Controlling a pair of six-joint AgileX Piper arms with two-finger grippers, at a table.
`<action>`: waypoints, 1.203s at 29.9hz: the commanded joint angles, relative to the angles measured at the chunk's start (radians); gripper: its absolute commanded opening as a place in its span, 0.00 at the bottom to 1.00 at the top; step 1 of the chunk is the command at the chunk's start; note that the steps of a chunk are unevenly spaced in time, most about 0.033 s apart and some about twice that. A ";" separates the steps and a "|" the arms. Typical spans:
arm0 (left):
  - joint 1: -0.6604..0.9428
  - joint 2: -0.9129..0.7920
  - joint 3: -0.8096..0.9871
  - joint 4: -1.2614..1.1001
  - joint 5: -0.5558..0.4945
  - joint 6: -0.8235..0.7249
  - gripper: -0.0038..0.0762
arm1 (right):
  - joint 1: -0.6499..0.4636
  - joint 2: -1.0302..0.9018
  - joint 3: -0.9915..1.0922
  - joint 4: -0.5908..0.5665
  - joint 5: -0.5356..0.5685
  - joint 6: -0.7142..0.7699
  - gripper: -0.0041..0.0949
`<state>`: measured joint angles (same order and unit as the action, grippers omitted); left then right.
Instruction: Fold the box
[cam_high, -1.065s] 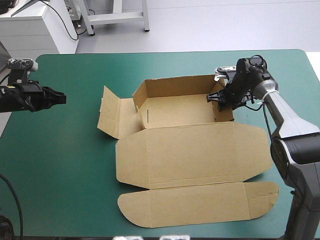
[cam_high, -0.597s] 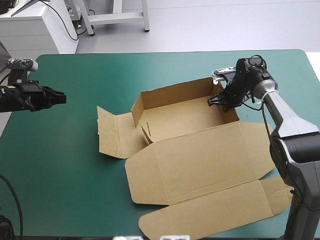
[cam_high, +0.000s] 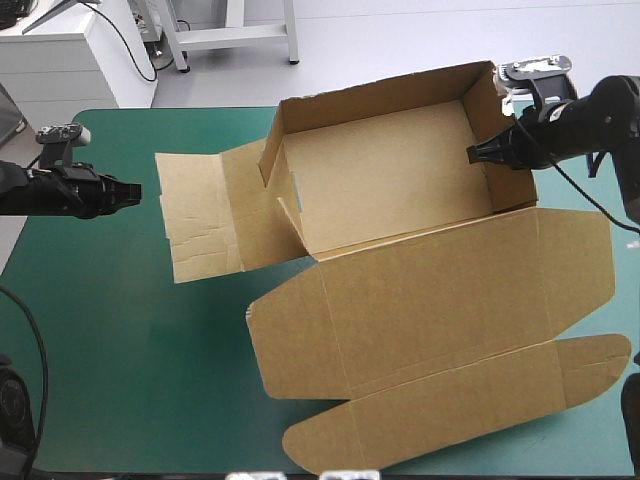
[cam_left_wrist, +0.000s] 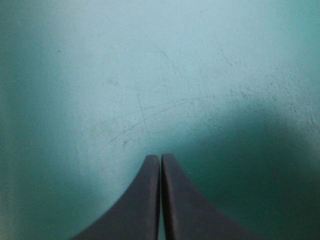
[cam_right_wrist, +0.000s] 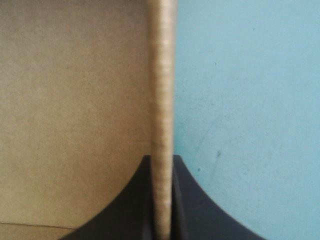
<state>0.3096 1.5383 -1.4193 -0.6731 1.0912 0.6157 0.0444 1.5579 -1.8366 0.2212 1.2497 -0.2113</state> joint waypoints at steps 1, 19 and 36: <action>0.002 0.022 -0.023 -0.066 -0.061 -0.001 0.04 | -0.006 -0.084 -0.032 0.037 -0.003 -0.011 0.02; -0.271 0.122 -0.023 -0.224 0.034 -0.100 0.04 | 0.035 -0.019 -0.032 0.179 -0.104 -0.014 0.02; -0.439 -0.091 -0.023 -0.259 -0.102 -0.157 0.04 | 0.036 0.066 -0.032 0.074 -0.161 -0.010 0.02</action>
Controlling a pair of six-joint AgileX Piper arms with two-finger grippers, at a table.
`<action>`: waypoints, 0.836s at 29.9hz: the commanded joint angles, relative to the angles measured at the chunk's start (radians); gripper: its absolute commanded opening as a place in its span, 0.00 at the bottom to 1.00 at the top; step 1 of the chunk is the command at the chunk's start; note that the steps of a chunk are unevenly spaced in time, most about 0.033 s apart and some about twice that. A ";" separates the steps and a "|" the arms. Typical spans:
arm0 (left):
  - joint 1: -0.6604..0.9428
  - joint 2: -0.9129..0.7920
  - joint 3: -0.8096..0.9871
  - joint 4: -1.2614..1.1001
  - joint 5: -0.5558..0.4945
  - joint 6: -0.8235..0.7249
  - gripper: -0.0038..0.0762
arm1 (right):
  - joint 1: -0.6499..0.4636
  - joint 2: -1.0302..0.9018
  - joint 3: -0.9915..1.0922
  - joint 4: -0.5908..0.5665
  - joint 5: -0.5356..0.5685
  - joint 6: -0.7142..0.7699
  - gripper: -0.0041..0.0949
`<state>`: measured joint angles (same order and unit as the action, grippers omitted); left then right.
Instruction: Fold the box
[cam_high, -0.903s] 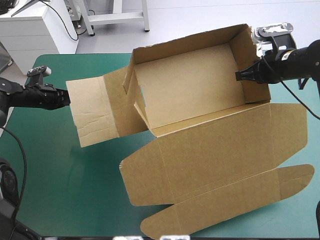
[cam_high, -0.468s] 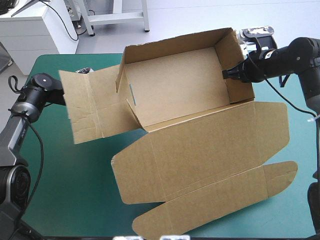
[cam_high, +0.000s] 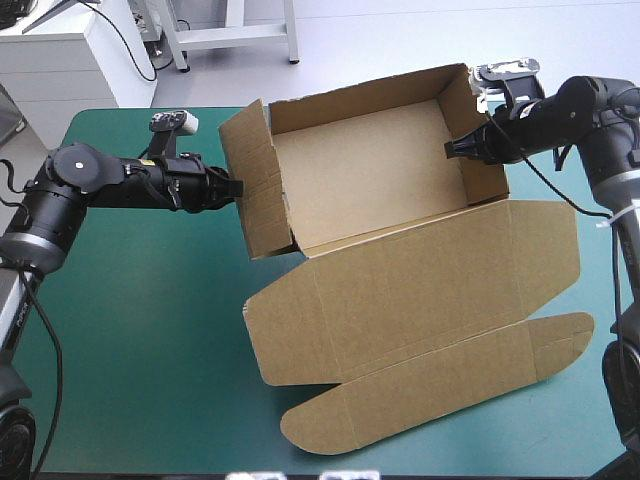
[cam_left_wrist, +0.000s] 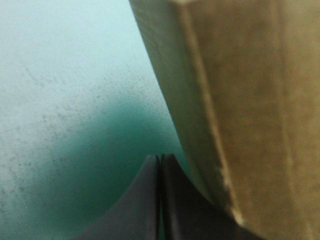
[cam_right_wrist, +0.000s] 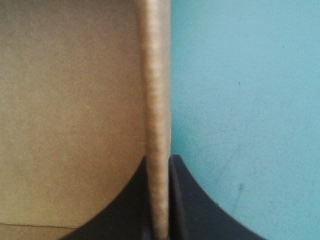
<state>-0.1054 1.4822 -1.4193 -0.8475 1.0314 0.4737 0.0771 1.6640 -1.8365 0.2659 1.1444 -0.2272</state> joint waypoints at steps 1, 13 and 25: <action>-0.030 -0.035 -0.023 -0.094 -0.051 -0.015 0.04 | 0.004 -0.040 -0.032 0.030 -0.055 0.006 0.02; -0.036 -0.033 -0.023 -0.159 -0.123 -0.015 0.68 | 0.004 -0.040 -0.032 -0.051 -0.047 -0.028 0.02; -0.036 -0.033 -0.023 -0.336 -0.170 -0.008 0.81 | 0.005 -0.040 -0.032 -0.037 -0.061 -0.017 0.02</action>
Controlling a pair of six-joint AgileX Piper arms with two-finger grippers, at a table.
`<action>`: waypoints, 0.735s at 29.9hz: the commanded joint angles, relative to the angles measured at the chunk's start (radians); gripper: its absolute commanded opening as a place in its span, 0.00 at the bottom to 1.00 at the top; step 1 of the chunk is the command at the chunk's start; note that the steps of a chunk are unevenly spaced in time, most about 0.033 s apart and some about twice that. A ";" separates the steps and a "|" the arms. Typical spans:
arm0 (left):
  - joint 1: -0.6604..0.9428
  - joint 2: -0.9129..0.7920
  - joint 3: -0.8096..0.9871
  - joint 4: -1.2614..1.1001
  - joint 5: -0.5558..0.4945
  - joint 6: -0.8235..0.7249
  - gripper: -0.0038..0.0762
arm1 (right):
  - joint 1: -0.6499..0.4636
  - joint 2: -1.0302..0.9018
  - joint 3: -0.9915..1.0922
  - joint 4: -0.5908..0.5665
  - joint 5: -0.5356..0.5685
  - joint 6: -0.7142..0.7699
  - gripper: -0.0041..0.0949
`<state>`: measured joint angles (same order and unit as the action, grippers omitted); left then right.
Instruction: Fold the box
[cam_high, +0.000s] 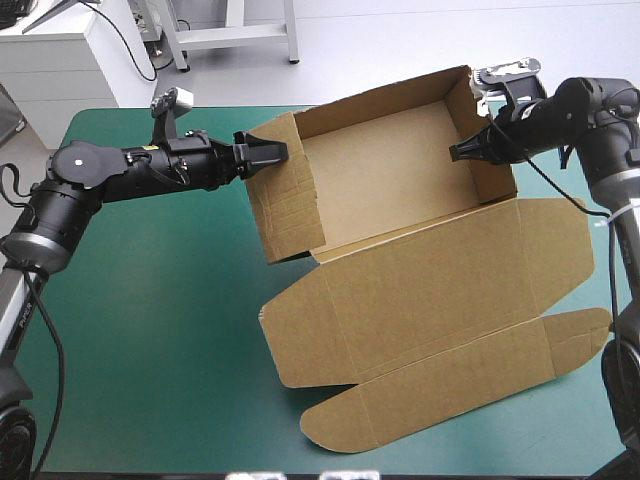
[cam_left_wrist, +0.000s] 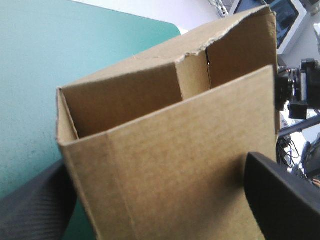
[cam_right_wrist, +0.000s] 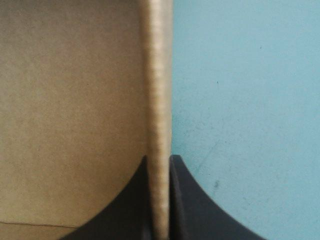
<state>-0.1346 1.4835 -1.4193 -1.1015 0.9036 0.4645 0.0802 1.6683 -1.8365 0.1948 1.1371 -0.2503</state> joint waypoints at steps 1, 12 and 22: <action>-0.007 -0.034 -0.023 -0.082 -0.040 0.001 0.79 | 0.001 -0.045 -0.032 0.034 -0.053 0.006 0.02; -0.130 -0.034 -0.023 0.102 -0.117 -0.176 0.71 | 0.052 -0.045 -0.034 0.025 -0.134 0.066 0.03; -0.315 -0.036 -0.023 0.652 -0.260 -0.588 0.71 | 0.114 -0.045 -0.042 -0.062 -0.162 0.104 0.03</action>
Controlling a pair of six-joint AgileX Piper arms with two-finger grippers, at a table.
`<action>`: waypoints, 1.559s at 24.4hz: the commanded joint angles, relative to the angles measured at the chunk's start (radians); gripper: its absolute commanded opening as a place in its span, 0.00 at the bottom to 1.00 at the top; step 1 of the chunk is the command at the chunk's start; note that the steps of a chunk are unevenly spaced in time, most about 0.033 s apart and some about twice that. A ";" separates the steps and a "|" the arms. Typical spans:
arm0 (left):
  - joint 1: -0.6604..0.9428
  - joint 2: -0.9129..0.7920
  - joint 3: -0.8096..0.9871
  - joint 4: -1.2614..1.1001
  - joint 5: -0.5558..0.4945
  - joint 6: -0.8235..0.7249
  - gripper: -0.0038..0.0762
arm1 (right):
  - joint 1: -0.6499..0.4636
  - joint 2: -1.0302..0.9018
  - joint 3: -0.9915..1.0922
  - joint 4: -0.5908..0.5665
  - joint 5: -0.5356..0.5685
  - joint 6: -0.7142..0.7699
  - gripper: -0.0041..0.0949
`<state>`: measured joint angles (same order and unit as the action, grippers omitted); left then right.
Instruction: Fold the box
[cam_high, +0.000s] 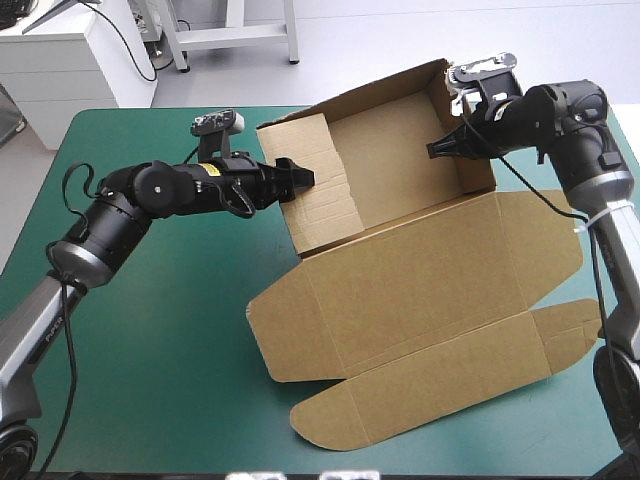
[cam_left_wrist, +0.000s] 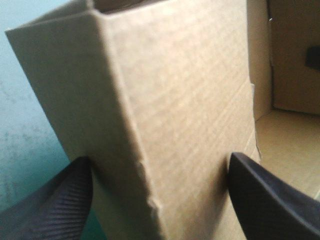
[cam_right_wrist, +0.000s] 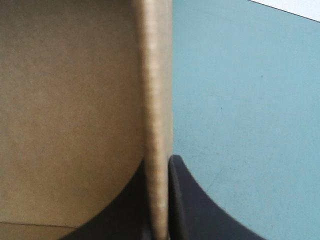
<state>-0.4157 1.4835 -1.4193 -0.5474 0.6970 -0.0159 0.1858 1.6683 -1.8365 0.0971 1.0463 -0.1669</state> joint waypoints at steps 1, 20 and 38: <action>-0.042 -0.036 -0.023 0.135 -0.052 -0.143 0.71 | 0.009 -0.045 -0.049 0.036 -0.072 0.021 0.03; -0.063 -0.036 -0.023 0.272 -0.173 -0.444 0.71 | 0.156 -0.043 -0.153 -0.338 -0.040 0.121 0.03; -0.200 0.022 -0.023 0.481 -0.220 -0.626 0.52 | 0.156 -0.043 -0.153 -0.351 -0.054 0.138 0.04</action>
<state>-0.6002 1.5272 -1.4100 -0.0416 0.5530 -0.6253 0.3348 1.6699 -1.9534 -0.2803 1.0685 -0.0427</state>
